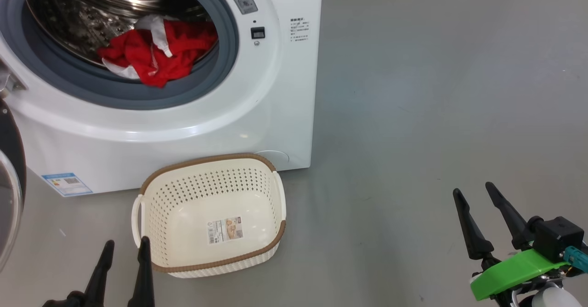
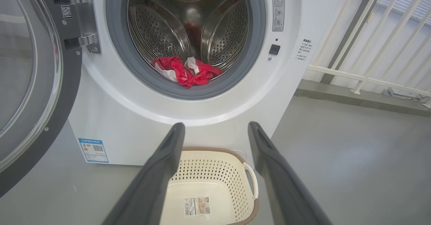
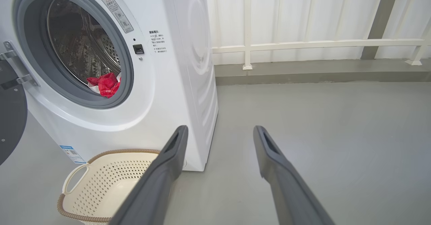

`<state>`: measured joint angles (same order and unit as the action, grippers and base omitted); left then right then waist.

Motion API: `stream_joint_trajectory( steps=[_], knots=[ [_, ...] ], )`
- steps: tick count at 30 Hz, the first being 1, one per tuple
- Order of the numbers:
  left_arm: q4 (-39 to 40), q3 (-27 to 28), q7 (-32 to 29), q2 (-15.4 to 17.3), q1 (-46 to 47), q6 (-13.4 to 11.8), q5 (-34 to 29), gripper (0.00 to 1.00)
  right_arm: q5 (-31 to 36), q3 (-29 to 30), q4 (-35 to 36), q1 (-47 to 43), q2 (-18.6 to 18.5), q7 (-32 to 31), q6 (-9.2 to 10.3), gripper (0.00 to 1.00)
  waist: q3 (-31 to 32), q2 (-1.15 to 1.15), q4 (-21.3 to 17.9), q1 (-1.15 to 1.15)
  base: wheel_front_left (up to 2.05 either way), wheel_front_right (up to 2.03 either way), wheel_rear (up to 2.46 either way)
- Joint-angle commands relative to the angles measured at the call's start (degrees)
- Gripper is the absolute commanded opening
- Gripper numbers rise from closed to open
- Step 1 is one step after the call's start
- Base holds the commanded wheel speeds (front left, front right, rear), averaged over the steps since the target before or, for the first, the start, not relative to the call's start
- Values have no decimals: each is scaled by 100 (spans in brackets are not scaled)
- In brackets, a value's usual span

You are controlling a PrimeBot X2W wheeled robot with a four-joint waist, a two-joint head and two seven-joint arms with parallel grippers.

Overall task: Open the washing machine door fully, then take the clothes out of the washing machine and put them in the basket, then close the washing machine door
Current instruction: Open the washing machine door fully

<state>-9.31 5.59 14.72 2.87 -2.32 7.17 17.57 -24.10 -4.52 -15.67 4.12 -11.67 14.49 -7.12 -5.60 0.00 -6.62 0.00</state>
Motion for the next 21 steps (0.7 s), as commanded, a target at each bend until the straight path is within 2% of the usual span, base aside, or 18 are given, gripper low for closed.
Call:
stream_joint_trajectory(
  steps=[1,21],
  knots=[
    [156,161,28,99,64,32,-27,100,-21,-78,142,-18,-58,51,-36,100,15,0,-1,0,0,0,0],
    [226,178,28,130,44,32,-147,100,0,-44,171,-70,-37,51,-36,100,42,0,68,0,0,0,0]
  ],
)
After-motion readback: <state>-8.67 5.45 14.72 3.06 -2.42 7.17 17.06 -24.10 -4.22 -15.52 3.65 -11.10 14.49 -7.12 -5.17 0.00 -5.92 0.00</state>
